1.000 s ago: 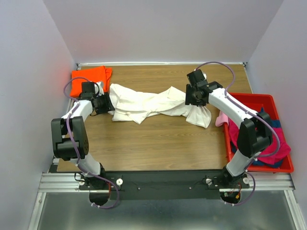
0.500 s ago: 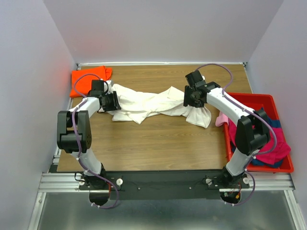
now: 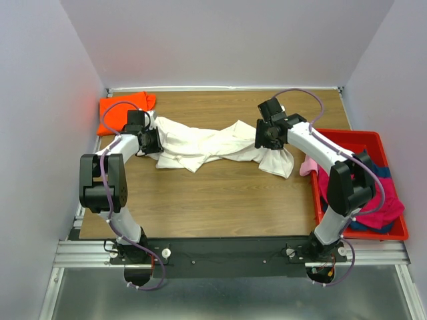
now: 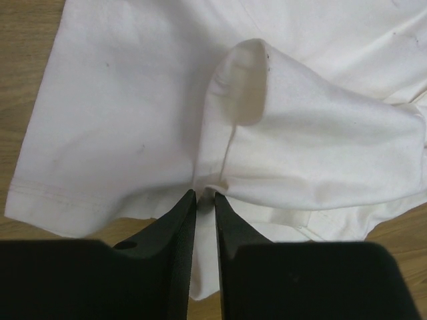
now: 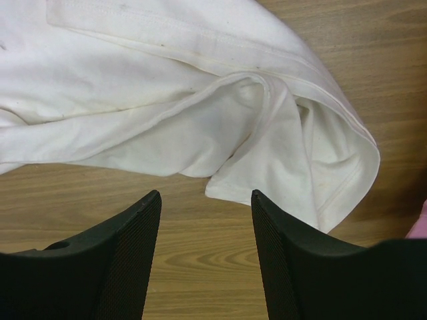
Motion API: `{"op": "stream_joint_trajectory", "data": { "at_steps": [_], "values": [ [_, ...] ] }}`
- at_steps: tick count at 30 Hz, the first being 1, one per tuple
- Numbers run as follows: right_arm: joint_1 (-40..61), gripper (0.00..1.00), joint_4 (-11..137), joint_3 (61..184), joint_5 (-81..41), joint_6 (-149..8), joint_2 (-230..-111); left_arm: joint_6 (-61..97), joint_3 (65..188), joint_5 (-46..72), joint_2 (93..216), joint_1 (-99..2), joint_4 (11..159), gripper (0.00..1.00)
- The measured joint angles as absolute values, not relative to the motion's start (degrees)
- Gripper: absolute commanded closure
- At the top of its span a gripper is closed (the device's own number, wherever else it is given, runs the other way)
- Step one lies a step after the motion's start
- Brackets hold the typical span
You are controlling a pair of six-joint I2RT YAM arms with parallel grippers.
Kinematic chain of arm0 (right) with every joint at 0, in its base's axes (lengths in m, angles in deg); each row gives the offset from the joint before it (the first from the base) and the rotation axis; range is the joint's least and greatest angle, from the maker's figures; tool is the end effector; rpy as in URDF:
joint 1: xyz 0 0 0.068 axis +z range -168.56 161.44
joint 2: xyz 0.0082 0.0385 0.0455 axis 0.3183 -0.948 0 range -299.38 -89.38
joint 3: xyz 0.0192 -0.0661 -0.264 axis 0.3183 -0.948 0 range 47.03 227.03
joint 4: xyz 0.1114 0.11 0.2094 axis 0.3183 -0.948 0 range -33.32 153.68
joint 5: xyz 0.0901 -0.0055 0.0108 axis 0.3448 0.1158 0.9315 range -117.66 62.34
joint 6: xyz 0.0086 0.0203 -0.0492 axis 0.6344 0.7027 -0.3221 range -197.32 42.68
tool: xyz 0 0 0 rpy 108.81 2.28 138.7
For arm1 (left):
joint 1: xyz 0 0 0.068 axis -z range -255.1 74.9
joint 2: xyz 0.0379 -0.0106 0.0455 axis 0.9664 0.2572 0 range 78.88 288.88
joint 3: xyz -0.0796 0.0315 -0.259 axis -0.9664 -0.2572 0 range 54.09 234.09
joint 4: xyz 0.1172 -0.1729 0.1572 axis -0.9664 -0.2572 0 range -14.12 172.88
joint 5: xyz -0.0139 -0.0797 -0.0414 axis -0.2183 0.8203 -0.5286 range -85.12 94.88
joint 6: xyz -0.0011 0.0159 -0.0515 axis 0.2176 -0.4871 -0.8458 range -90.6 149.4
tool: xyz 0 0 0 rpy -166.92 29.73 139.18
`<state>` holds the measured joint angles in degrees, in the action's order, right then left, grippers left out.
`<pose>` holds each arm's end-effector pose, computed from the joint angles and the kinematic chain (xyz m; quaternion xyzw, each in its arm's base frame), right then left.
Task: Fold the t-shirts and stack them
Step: Flatten the tshirt out
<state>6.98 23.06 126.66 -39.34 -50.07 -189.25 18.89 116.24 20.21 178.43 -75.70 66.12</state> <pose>0.3359 0.1526 0.2501 0.0399 0.9623 0.0230 0.2680 0.3583 -0.0057 0.1849 -0.0504 0.9425 -0.1528 0.2928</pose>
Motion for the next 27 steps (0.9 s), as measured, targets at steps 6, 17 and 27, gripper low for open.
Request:
{"op": "stream_joint_trajectory", "data": {
  "at_steps": [6,17,27],
  "values": [
    [7.0,0.36,23.1,126.6,-39.0,-49.9,-189.3,19.0,116.2,20.3,178.4,-75.7,66.0,0.96],
    [7.0,0.36,23.4,124.7,-38.8,-49.7,-189.3,18.2,118.4,21.3,176.7,-75.5,63.4,1.00],
    [7.0,0.43,23.7,117.6,-37.8,-49.2,-189.1,16.0,122.8,25.1,172.7,-75.4,63.0,1.00]
  ]
}}
